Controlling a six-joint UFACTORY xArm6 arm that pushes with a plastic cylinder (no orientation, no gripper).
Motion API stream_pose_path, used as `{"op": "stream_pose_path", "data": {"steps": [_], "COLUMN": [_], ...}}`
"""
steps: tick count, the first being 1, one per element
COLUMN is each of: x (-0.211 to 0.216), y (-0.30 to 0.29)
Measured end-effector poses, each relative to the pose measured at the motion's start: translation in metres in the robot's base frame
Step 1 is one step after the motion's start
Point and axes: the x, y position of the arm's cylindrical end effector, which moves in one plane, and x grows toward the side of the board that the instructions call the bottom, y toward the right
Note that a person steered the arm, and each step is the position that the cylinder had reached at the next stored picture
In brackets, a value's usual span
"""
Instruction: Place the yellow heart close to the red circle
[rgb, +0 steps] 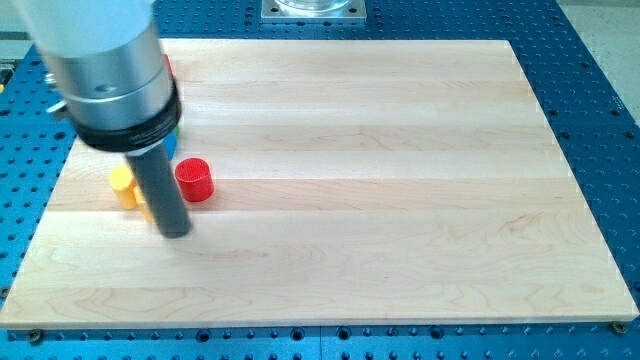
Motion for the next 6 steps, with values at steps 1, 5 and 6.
{"op": "stream_pose_path", "data": {"steps": [1,5,6], "x": [-0.005,-0.095,-0.1], "y": [-0.014,-0.092,-0.054]}}
